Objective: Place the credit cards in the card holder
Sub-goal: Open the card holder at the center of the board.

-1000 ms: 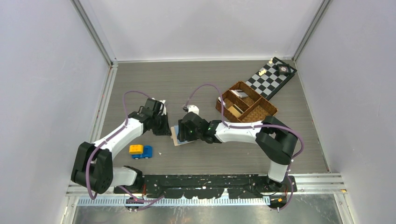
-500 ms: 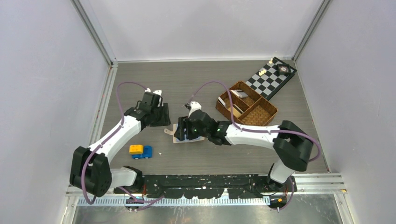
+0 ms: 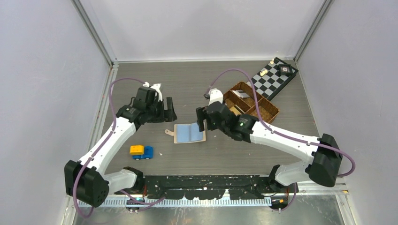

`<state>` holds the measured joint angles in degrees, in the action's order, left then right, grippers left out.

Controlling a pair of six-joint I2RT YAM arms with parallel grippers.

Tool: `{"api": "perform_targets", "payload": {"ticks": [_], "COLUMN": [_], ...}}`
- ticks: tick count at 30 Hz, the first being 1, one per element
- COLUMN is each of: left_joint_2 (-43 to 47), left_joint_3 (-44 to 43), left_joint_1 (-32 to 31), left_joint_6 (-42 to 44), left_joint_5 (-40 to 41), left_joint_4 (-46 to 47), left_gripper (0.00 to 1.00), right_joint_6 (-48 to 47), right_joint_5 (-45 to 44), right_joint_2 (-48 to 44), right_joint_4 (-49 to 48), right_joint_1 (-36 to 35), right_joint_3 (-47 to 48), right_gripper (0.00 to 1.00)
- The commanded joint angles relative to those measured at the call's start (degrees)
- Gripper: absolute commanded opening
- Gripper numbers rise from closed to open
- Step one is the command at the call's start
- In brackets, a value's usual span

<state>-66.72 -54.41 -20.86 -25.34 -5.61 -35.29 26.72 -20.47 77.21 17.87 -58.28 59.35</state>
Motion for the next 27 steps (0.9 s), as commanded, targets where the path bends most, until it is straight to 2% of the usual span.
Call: {"api": "perform_targets", "payload": {"ticks": [1,4,6,11,15,22,27], "left_joint_2": [1.34,0.76,1.06,2.92,3.15,2.83,3.49], "left_joint_3": [-7.88,-13.56,-15.17,-11.29,-7.86,-6.23,-5.64], "left_joint_1": [0.38,0.38,0.38,0.38,0.38,0.38,0.38], "left_joint_6": [2.64,7.77,10.41,13.14,13.72,14.27,14.44], "left_joint_5": [-6.82,-8.07,-5.26,1.84,2.37,2.0,2.41], "left_joint_4": [-8.66,-14.52,-15.61,-11.49,-7.98,-7.34,-7.01], "left_gripper": [0.83,0.86,0.88,0.9,0.9,0.9,0.9], "right_joint_6": [-7.37,-11.63,-14.8,-19.52,-23.58,-26.37,-28.97], "right_joint_5": [-2.79,0.03,-1.3,-0.06,1.1,3.73,6.8], "right_joint_2": [-1.23,0.45,2.83,10.28,17.26,27.81,31.34], "right_joint_4": [11.91,13.38,13.79,13.75,13.51,14.06,14.17], "right_joint_1": [7.28,12.88,14.64,19.63,21.65,24.49,24.88], "right_joint_3": [5.37,6.84,8.26,13.27,17.79,25.07,27.13], "right_gripper": [0.84,0.86,0.86,0.87,0.87,0.85,0.84]}}
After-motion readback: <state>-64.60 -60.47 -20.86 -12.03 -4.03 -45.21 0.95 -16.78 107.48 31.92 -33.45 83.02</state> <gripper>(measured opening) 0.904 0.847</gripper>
